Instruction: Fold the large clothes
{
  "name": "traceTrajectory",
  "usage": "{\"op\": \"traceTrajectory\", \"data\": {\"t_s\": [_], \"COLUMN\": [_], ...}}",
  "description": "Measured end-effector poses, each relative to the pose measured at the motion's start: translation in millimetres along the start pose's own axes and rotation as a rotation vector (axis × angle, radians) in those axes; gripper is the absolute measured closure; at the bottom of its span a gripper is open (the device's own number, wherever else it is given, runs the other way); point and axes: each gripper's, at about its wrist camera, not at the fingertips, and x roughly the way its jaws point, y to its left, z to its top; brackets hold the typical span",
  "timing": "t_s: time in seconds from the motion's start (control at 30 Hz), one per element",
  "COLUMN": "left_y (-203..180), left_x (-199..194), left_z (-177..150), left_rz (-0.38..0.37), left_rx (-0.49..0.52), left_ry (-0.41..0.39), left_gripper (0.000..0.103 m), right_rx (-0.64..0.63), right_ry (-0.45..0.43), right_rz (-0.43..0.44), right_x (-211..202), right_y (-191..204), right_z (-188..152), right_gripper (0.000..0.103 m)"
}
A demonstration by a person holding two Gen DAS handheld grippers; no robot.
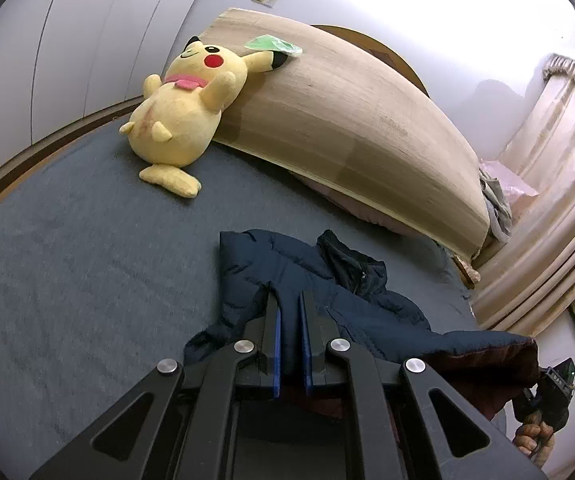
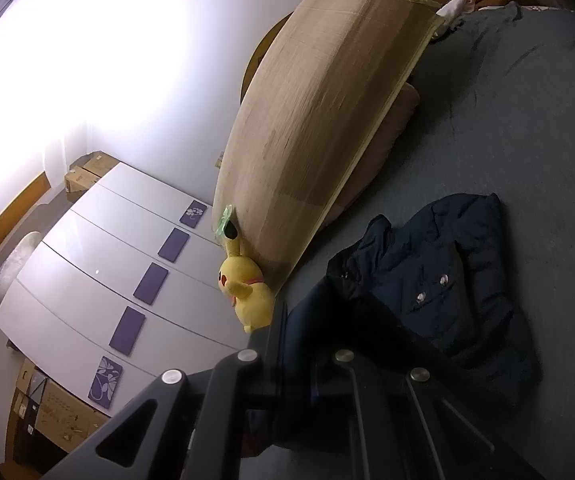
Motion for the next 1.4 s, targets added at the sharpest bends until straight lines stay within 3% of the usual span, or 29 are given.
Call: {"op": "traceTrajectory", "data": {"t_s": [0.63,1.4], "left_y": [-22,-23], "left_x": [46,107], "left_z": [46,53], "left_rz": [0.012,0.089], "left_rx": [0.064,0.109], "left_ry": [-0.014,0.036], "left_gripper": [0.095,0.095], "right_rx": [-0.014,-0.007], "right_ry": [-0.020,0.011], "right_rz": [-0.031,-0.128], "right_x": [40,84], "right_y": [0,-25], "right_z": [44,64], "right_gripper": [0.094,0.094]}}
